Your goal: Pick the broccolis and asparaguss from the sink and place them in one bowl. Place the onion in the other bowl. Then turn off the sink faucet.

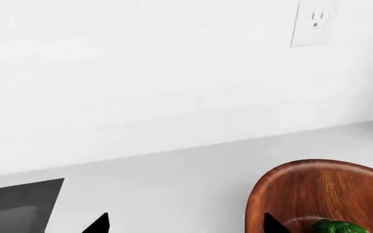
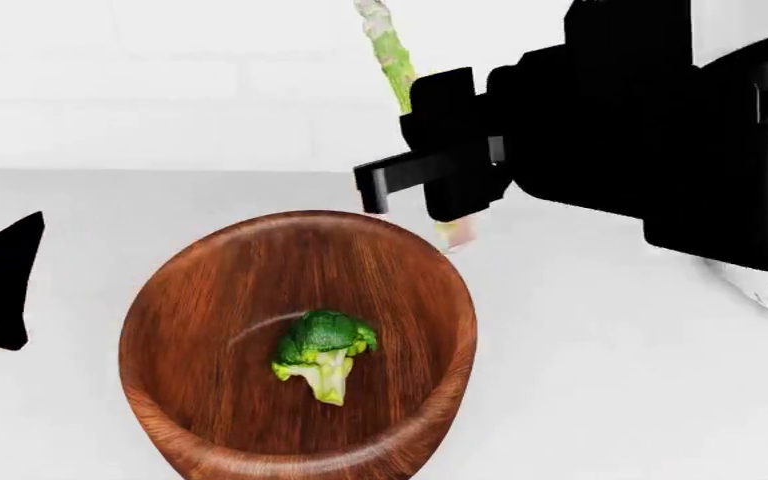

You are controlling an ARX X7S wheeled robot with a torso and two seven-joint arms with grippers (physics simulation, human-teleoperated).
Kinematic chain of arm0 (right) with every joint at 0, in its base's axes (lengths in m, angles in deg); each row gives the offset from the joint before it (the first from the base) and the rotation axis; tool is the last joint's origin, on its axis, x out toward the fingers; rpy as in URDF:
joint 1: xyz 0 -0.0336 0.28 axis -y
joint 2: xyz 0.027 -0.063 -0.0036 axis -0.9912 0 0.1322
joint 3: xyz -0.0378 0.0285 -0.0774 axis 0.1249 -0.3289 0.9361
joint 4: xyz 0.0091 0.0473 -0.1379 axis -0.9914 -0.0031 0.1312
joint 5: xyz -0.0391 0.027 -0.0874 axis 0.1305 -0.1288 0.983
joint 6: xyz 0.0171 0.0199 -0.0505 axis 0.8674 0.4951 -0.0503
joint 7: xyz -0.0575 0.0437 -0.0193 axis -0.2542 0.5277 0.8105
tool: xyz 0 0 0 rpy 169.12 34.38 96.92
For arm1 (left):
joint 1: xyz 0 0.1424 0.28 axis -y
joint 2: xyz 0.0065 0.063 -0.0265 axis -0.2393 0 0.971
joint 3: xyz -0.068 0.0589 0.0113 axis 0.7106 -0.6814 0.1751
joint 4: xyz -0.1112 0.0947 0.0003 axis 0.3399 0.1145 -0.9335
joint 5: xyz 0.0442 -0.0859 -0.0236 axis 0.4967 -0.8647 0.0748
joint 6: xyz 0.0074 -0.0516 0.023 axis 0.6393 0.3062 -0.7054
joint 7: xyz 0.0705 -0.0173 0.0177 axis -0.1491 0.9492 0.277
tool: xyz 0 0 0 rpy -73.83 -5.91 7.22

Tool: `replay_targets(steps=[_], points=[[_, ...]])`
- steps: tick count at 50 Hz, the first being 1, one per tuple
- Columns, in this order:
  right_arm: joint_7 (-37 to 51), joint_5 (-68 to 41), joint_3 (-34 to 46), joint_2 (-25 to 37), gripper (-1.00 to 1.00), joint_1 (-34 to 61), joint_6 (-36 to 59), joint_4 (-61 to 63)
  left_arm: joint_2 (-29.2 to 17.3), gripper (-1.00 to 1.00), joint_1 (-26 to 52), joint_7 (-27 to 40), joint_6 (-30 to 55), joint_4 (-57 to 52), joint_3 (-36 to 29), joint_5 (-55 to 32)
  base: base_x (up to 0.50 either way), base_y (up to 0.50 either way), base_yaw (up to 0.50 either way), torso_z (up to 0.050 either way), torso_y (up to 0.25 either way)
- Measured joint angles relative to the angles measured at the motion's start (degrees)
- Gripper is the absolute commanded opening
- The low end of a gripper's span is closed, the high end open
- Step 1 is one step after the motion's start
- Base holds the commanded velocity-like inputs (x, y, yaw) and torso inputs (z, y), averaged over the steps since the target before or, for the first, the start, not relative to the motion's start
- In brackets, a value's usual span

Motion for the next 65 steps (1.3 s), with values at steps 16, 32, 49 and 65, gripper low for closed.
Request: replay_targets(steps=[16,32,49,65], points=[[-17.16,3.10,13.99,-7.61,-1.00,8.40,2.92,-16.66,-4.27,1.00,-9.15,-0.97,-5.56,-2.13,4.83,1.35,0.00,0.00,0.00,0.000,0.000],[-33.92,11.86,27.44,-13.05,-1.00,11.68,0.02,-26.79,-7.47,1.00,-14.99,-1.34,-8.96,-3.59,9.09,0.71,0.00,0.00,0.00,0.000,0.000],[-40.54,16.04,33.18,-15.43,-1.00,9.20,-3.77,-30.86,-8.72,1.00,-18.71,-1.82,-10.99,-4.45,11.30,1.07,0.00,0.00,0.00,0.000,0.000],[-48.83,21.69,38.73,-18.39,-1.00,6.88,-9.34,-35.93,-8.73,1.00,-19.90,-2.31,-11.55,-4.18,11.45,2.19,0.00,0.00,0.00,0.000,0.000]])
